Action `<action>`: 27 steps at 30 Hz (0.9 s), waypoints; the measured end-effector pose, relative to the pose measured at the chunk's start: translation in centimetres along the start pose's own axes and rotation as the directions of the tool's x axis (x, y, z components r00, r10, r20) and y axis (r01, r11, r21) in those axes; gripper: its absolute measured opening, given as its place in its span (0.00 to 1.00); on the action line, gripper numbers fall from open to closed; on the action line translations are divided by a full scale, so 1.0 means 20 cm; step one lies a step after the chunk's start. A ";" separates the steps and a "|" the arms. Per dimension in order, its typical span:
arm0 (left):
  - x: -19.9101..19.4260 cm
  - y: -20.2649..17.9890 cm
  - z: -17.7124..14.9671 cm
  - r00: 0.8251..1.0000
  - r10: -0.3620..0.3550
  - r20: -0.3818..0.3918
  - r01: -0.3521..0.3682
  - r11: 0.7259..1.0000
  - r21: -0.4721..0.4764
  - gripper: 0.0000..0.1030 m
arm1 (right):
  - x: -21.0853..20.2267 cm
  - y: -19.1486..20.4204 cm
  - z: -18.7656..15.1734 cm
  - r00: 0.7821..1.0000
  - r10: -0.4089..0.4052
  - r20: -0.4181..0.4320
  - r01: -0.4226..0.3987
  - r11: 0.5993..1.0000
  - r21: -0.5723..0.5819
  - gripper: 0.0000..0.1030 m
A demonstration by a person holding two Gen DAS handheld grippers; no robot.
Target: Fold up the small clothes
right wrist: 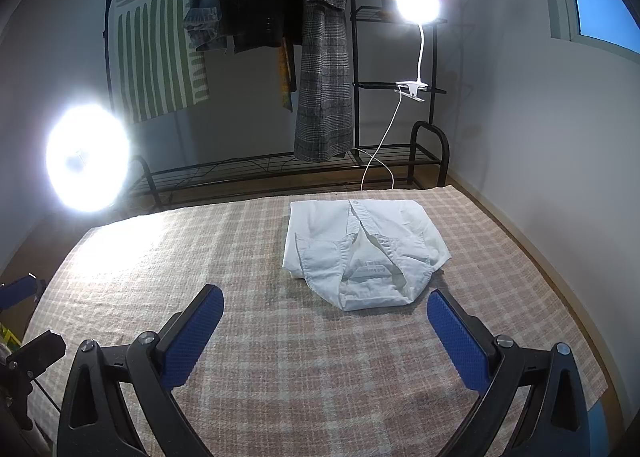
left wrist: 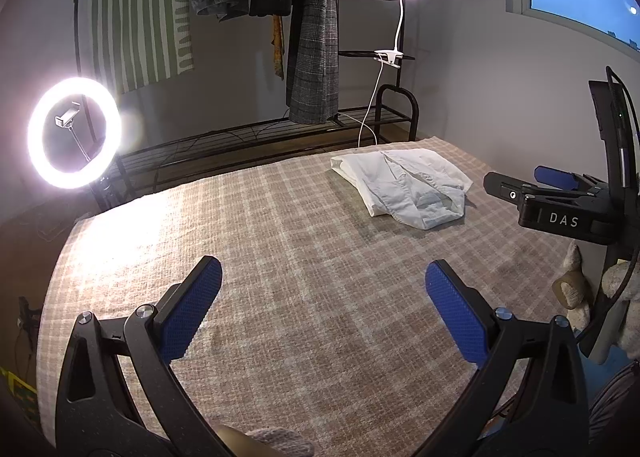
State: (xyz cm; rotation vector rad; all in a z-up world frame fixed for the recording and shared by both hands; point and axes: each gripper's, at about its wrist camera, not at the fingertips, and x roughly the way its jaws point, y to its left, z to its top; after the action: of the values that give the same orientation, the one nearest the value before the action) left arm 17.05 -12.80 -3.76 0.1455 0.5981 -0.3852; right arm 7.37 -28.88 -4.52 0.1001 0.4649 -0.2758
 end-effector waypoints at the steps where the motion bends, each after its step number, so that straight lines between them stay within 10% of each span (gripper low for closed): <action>1: 0.00 0.00 0.00 1.000 0.001 0.000 -0.001 1.000 -0.001 1.00 | 0.00 0.00 0.00 1.000 0.000 0.000 0.000 1.000 0.000 1.00; 27: -0.02 0.00 -0.01 0.999 -0.038 -0.012 0.038 0.999 0.002 1.00 | 0.00 0.01 0.00 1.000 0.018 -0.004 -0.018 1.000 -0.021 1.00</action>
State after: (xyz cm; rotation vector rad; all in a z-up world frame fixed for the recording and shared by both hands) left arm 16.74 -12.63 -3.69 0.1392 0.6132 -0.4222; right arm 7.46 -28.67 -4.56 0.0842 0.4704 -0.2531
